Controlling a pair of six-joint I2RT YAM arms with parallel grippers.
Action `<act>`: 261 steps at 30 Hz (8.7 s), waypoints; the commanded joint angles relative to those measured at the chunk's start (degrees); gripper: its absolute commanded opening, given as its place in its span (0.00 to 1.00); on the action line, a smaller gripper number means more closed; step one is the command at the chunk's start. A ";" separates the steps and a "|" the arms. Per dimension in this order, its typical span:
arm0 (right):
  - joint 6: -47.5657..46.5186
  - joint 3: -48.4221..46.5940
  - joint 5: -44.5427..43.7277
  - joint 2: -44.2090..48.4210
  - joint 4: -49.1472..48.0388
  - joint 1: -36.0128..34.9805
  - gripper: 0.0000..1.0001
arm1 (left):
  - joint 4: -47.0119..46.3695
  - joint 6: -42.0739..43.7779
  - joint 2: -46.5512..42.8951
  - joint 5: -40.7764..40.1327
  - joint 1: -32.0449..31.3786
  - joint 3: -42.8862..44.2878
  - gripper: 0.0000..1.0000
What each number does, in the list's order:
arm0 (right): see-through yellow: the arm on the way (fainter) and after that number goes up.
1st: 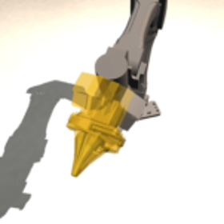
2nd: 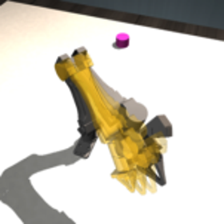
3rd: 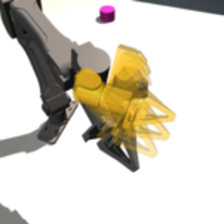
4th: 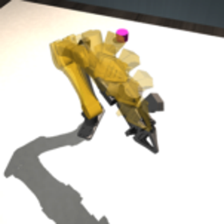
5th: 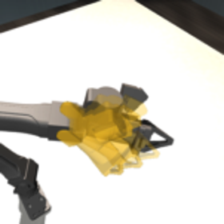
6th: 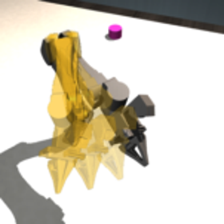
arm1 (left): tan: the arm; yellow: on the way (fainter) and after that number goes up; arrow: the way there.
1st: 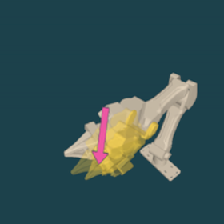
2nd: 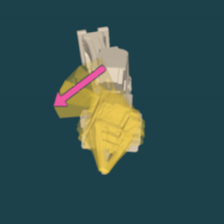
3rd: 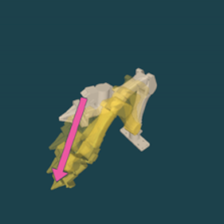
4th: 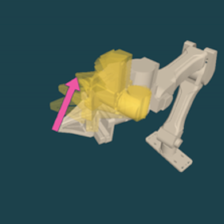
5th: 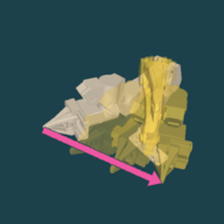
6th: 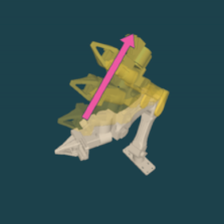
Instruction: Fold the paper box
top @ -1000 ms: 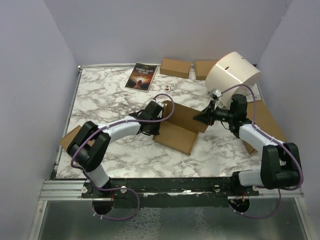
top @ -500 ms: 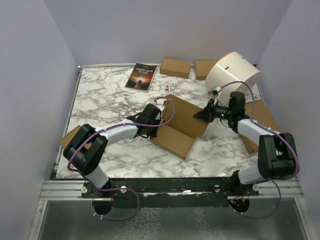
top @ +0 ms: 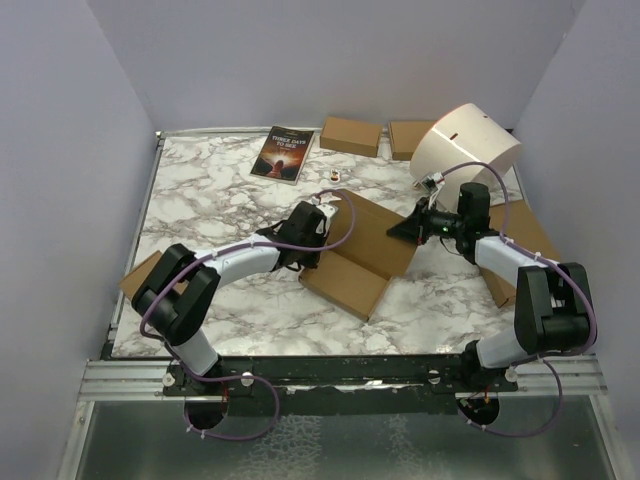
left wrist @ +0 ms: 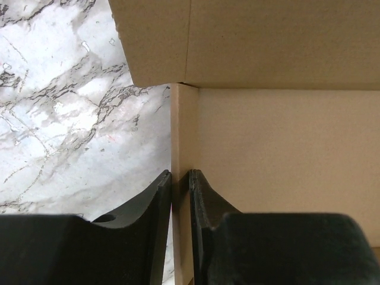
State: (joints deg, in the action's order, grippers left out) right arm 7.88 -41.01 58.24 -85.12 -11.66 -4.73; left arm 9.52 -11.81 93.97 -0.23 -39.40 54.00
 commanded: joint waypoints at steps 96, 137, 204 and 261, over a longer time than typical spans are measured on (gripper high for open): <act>-5.07 -0.73 5.97 1.39 2.17 -0.34 0.01 | 3.22 -8.04 -6.85 -11.51 -4.58 -5.15 0.25; -4.72 -39.23 13.88 10.80 25.59 23.63 0.01 | -21.67 -15.15 -5.38 6.25 13.00 -1.71 0.72; -20.52 -15.21 17.70 10.03 30.88 23.44 0.01 | -5.74 -15.62 10.59 -20.26 8.11 25.81 0.04; -30.86 -23.95 10.37 -12.39 36.35 2.18 0.02 | -6.92 -10.18 0.83 -19.26 -23.63 4.31 0.58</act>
State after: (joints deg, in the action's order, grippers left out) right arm -21.54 -65.39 69.06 -98.06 23.62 -2.52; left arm 2.87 -23.42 101.73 -17.72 -62.67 59.44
